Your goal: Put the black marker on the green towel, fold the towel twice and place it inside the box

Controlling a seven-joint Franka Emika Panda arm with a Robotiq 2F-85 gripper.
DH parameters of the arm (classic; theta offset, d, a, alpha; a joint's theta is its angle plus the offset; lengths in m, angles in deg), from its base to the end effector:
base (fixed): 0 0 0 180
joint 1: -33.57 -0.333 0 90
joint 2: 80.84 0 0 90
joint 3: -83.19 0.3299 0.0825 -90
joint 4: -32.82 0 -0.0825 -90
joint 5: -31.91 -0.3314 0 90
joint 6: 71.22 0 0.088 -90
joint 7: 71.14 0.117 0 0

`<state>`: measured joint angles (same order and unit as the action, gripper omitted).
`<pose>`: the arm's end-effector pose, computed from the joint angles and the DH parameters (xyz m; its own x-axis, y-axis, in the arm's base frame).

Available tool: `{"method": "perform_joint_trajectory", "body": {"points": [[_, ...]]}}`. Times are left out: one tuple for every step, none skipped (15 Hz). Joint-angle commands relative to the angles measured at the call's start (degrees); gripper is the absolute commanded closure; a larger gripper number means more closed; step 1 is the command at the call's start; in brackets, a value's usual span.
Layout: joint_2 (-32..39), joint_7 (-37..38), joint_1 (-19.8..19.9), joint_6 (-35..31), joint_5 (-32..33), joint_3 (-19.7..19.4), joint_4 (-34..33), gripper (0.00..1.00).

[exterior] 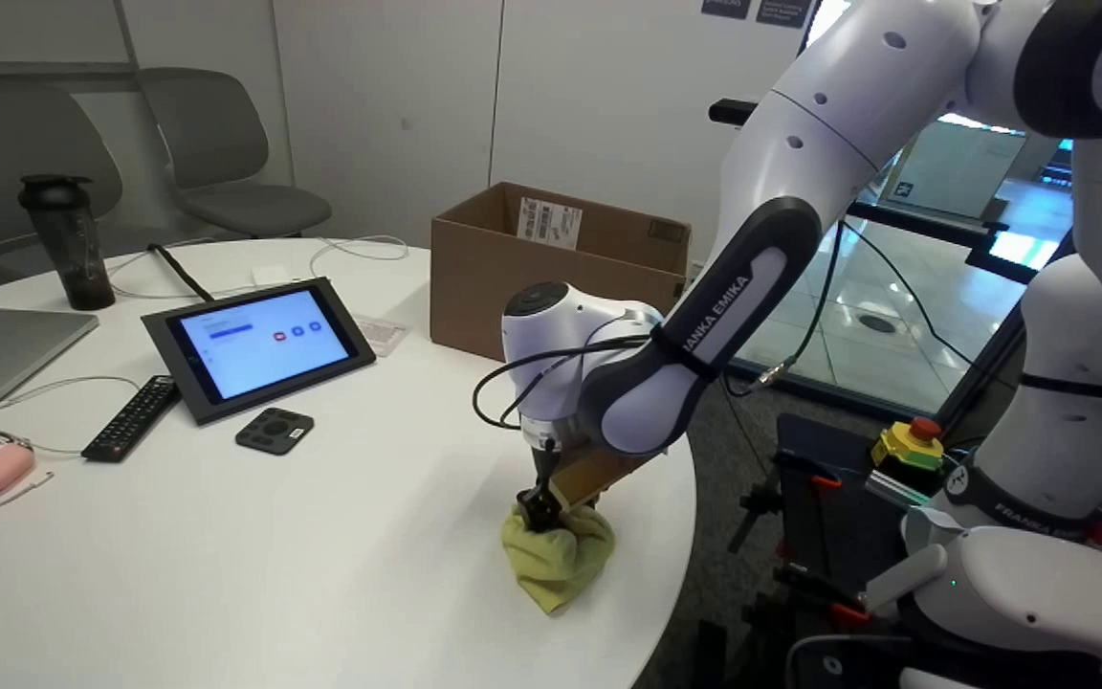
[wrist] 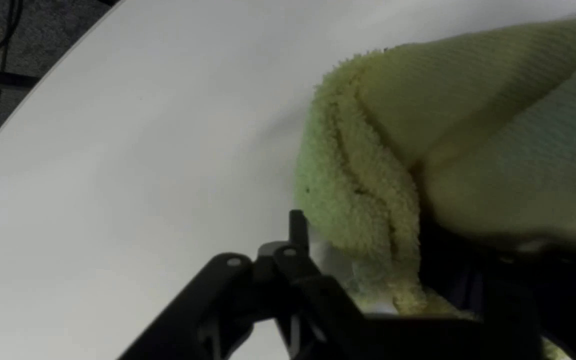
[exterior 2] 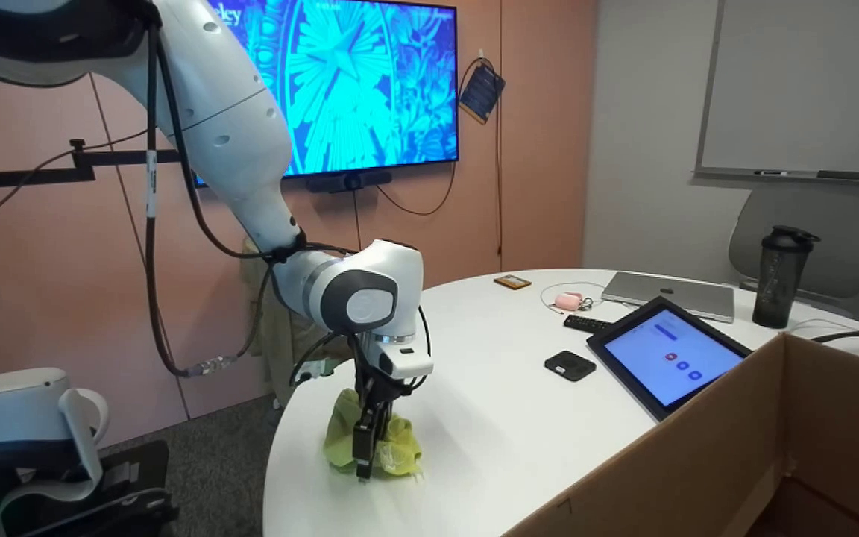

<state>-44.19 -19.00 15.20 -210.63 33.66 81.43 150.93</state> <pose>0.5109 0.1519 0.1479 0.8136 -0.5648 -0.1379 -0.5288 -0.8174 0.2285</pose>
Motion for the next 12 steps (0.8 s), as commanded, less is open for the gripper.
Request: {"method": "perform_joint_trajectory", "body": {"points": [[-0.35, 2.48, -0.87, -1.13, 1.08, -1.68, -1.02, 0.16], [-1.45, 2.35, -0.84, -1.30, 1.28, -1.78, -0.50, 0.08], [-3.06, 2.21, -1.05, -1.22, 1.79, -2.04, 0.16, 0.02], [-4.20, 2.18, -1.28, -1.36, 2.24, -2.18, 0.72, 0.00], [-5.81, 1.89, -1.32, -1.72, 2.54, -2.05, 1.56, 0.00], [-7.04, 1.60, -1.29, -1.82, 2.95, -1.90, 1.86, 0.00], [-8.29, 1.40, -1.21, -1.88, 3.30, -1.65, 2.04, 0.00], [-9.09, 1.24, -1.38, -2.55, 3.94, -1.41, 2.15, 0.00], [-9.97, 0.09, -0.83, -2.81, 3.63, -0.49, 2.07, 0.00], [-10.45, -0.83, -0.51, -2.97, 3.34, 0.30, 1.76, 0.00], [-10.34, -2.08, -0.26, -3.40, 3.18, 1.14, 1.40, 0.00], [-10.14, -3.77, 0.04, -3.33, 2.95, 2.04, 0.94, 0.00]]}}
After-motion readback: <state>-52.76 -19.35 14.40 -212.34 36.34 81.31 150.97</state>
